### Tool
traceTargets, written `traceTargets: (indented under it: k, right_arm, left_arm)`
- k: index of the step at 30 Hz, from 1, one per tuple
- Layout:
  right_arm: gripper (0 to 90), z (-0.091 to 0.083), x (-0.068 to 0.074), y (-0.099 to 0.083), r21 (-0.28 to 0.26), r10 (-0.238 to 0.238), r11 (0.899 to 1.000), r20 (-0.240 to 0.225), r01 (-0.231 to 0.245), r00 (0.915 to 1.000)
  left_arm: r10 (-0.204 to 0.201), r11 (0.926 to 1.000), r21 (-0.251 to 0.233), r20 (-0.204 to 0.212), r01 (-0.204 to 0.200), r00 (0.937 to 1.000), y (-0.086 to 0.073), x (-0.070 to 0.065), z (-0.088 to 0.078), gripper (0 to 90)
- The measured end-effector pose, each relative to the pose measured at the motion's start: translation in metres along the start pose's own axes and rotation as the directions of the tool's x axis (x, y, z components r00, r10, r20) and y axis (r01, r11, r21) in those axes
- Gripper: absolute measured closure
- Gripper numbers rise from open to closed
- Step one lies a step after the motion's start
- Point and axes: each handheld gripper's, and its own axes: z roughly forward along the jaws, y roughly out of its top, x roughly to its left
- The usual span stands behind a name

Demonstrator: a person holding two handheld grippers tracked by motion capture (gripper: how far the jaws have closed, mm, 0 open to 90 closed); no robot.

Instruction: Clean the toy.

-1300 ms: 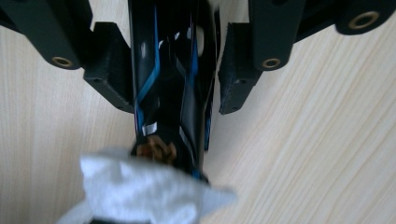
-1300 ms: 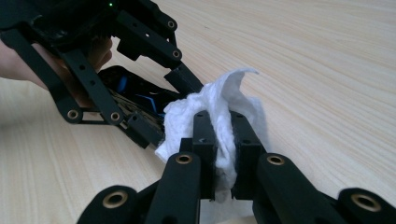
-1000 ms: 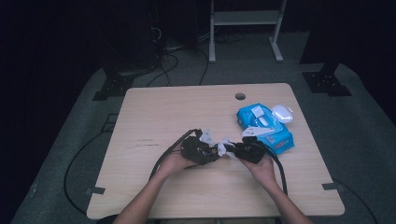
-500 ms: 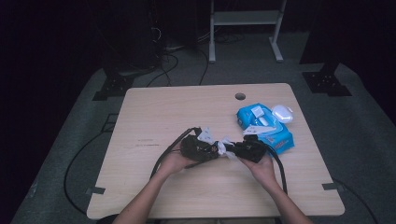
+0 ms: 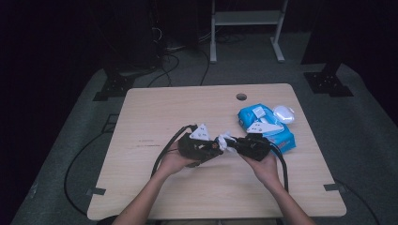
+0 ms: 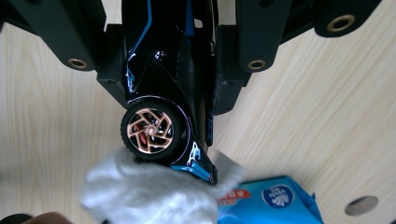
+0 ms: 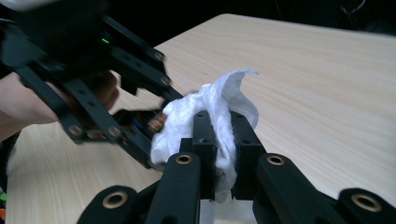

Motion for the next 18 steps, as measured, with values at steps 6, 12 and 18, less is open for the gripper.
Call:
traceTargets:
  k: [6, 12, 18]
  right_arm:
    - [82.4, 0.003, -0.008, -0.006, 0.028, 0.024, 0.999, 0.003, -0.024, 0.9997]
    - [82.4, 0.003, 0.004, 0.002, -0.001, 0.007, 1.000, -0.029, -0.007, 0.9996]
    - [82.4, -0.003, 0.002, 0.005, -0.049, 0.006, 0.999, -0.019, -0.007, 0.9998]
  left_arm:
    - [-0.016, 0.9998, -0.008, 0.011, 0.016, 0.9998, -0.003, 0.000, 0.002, 57.4]
    - [0.000, 0.9999, -0.013, 0.011, 0.000, 0.9999, -0.001, -0.005, 0.005, 57.4]
    - [-0.028, 0.9961, -0.083, 0.018, 0.030, 0.9994, 0.000, -0.001, -0.008, 57.4]
